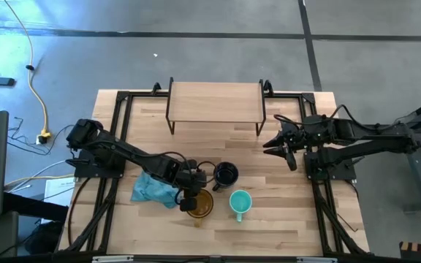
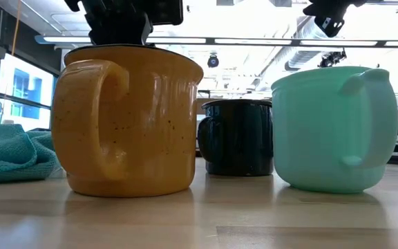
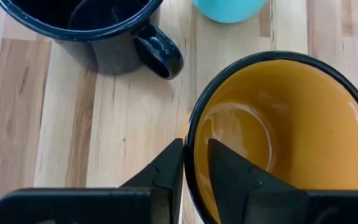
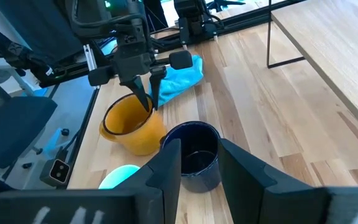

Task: Stack small to large cups/mugs on shelf
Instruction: Put the yellow cup on the shelf

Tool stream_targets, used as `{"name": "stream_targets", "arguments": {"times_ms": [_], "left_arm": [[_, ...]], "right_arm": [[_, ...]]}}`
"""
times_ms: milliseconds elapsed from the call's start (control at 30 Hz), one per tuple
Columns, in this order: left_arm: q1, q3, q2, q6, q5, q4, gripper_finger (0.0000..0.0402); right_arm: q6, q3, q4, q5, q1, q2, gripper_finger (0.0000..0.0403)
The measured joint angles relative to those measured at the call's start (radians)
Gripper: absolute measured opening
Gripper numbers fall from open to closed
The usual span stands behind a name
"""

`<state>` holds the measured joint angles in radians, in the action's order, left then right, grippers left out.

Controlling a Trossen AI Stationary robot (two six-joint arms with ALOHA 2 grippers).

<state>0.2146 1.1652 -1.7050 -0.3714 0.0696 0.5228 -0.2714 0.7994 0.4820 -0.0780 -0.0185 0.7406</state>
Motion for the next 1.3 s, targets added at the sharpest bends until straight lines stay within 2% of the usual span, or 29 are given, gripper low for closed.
{"name": "stream_targets", "arguments": {"times_ms": [133,233,333,533,767,967,1300], "left_arm": [[0.001,0.000,0.000,0.000,0.009,0.007,0.0053],[0.002,0.001,0.000,-0.004,0.030,0.005,0.0016],[-0.006,0.002,0.001,-0.003,0.026,0.003,0.0014],[-0.031,0.002,0.001,-0.008,-0.021,0.005,0.0005],[-0.093,0.003,0.023,-0.018,-0.121,0.035,0.0002],[-0.140,0.113,0.026,0.076,-0.099,0.207,0.0000],[-0.255,0.274,0.026,0.196,-0.099,0.360,0.0000]], "right_arm": [[0.000,0.000,0.000,0.000,0.000,0.000,0.0096],[-0.004,0.000,0.000,0.000,0.000,0.000,0.0096],[-0.016,0.000,0.000,0.000,0.000,0.000,0.0096],[-0.026,0.000,0.000,0.000,0.000,0.000,0.0096],[-0.024,0.000,0.000,0.001,0.000,0.000,0.0096],[-0.017,0.000,0.008,0.004,0.000,0.000,0.0096],[-0.042,-0.054,-0.005,0.009,0.000,0.000,0.0096]]}}
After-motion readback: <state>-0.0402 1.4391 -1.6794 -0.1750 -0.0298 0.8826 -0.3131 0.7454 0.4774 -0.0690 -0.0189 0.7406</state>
